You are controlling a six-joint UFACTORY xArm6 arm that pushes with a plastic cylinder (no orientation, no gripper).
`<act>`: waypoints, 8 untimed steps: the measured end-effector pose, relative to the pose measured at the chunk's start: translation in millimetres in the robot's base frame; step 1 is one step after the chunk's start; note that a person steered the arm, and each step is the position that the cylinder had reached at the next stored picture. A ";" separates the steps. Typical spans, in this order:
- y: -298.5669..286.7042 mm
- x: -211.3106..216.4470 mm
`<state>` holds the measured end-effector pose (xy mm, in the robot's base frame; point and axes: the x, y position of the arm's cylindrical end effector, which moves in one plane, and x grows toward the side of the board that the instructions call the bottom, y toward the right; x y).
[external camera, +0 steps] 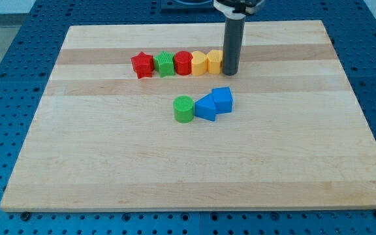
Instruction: Place the blue cube vertically above the blue triangle
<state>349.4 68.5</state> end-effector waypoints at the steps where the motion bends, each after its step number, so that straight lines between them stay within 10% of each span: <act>1: 18.1 18.3; 4: 20.6 95.5; 8: -37.0 94.0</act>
<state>443.5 31.5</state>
